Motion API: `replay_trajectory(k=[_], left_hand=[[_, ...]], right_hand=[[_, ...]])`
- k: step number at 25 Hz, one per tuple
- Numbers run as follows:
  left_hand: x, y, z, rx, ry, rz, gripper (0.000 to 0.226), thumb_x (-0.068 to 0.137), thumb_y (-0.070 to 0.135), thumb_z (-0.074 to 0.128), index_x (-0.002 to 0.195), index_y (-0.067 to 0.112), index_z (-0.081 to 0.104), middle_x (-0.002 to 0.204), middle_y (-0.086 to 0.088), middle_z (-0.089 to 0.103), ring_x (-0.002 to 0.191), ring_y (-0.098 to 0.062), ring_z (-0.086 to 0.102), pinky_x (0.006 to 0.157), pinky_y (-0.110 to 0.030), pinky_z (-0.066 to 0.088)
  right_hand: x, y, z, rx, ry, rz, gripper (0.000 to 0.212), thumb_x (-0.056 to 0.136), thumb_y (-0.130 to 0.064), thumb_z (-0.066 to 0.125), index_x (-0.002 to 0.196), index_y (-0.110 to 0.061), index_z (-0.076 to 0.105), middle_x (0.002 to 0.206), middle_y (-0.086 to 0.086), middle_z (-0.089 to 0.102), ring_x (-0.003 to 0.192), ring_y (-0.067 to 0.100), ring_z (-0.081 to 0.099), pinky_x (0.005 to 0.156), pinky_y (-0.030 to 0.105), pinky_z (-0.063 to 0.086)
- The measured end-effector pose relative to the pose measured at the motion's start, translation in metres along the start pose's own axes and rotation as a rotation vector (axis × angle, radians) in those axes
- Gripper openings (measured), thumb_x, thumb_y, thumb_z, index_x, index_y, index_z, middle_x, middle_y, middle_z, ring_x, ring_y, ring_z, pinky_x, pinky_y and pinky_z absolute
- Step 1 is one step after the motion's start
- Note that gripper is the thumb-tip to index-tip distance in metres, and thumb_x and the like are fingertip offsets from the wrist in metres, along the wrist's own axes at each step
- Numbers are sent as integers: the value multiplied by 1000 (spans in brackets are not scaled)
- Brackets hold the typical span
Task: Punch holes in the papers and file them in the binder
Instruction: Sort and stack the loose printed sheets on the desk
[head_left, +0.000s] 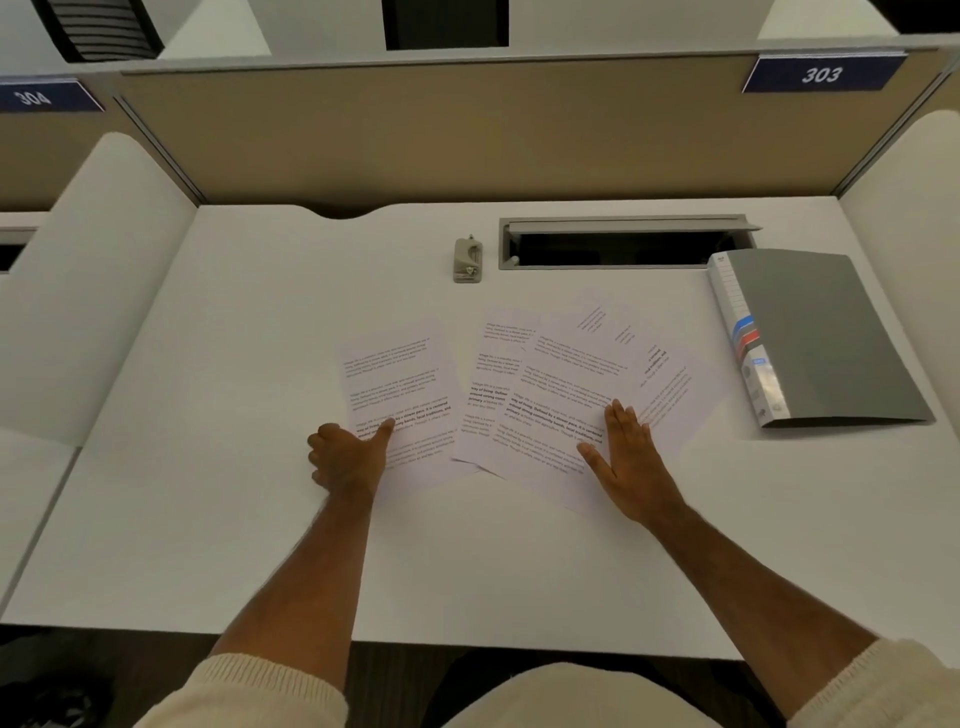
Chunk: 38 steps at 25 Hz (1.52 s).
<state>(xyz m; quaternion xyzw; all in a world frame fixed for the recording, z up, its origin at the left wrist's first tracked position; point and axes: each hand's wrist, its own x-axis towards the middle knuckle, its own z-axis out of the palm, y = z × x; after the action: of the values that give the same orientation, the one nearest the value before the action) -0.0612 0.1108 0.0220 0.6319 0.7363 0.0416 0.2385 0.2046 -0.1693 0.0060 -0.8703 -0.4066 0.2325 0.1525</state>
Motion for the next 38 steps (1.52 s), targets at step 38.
replay_trajectory(k=[38], left_hand=[[-56,102,-75,-662,-254,438,28,85,20,80,110,20,66,105,6,73,94,-14,71,81,-29,58]], right_hand=[[8,-40,-26,530,72,97,64,101,-53,46,156,-24,31,164,-4,29,153,15,20,124,41,21]])
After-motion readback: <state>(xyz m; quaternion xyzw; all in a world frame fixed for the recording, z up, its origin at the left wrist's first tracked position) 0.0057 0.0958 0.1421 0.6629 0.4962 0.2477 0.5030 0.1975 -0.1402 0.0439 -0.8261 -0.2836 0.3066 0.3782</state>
